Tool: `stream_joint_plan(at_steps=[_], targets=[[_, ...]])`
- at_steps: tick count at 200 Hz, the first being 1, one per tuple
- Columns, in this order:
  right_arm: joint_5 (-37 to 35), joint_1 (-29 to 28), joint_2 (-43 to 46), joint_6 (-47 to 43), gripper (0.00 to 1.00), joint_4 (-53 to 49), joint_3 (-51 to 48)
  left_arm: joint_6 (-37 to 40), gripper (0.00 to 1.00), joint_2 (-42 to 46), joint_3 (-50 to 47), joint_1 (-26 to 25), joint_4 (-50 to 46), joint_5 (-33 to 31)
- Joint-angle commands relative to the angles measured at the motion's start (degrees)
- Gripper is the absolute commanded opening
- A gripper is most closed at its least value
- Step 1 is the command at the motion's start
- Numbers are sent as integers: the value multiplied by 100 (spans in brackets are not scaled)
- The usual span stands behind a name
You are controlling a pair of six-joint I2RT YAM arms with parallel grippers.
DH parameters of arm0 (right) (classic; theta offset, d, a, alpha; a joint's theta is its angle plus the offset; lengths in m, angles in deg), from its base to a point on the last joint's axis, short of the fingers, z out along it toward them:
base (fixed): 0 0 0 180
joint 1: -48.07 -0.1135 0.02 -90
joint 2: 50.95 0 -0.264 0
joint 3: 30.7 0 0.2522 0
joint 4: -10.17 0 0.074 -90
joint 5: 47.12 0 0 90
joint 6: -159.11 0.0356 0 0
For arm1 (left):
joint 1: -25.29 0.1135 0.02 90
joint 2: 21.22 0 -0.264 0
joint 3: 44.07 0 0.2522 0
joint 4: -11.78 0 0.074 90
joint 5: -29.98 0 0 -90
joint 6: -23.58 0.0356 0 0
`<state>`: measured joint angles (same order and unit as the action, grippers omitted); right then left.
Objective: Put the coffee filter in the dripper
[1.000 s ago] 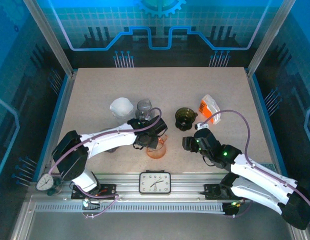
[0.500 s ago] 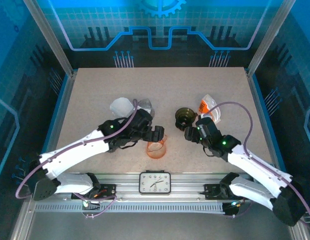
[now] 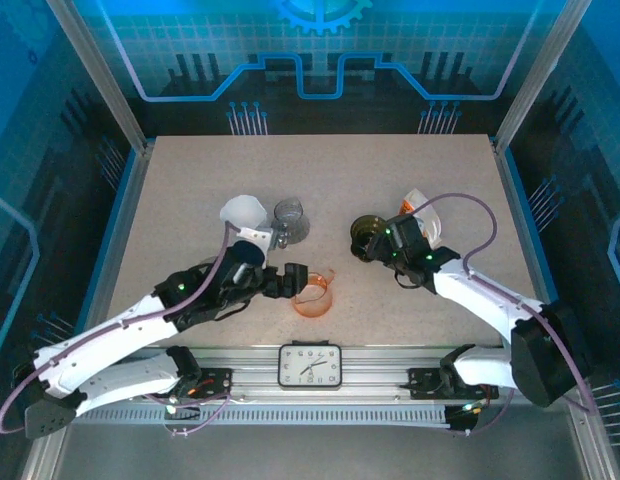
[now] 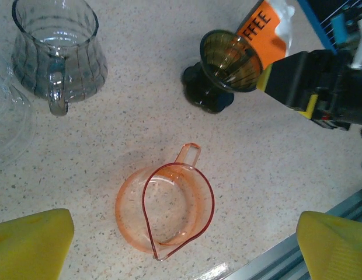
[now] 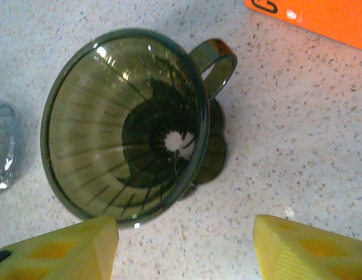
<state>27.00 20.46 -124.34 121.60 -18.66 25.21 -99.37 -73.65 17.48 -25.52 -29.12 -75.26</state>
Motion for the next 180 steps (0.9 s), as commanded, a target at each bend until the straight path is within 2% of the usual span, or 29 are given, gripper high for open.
stream_joint_plan(at_steps=[1, 41, 95, 159, 180], targets=[[-152, 120, -260, 353, 62, 191, 237, 141, 99, 319, -233, -21, 255, -169], [-88, 216, -807, 448, 56, 262, 561, 230, 99, 778, -561, -26, 385, -228], [354, 397, -1304, 508, 36, 303, 681, 289, 99, 1004, -650, -30, 255, -313], [802, 606, -1124, 52, 1, -54, 748, 305, 99, 1191, -717, -16, 208, -421], [1073, 695, -833, -280, 0, -250, 755, 255, 99, 1213, -766, -17, 248, -444]])
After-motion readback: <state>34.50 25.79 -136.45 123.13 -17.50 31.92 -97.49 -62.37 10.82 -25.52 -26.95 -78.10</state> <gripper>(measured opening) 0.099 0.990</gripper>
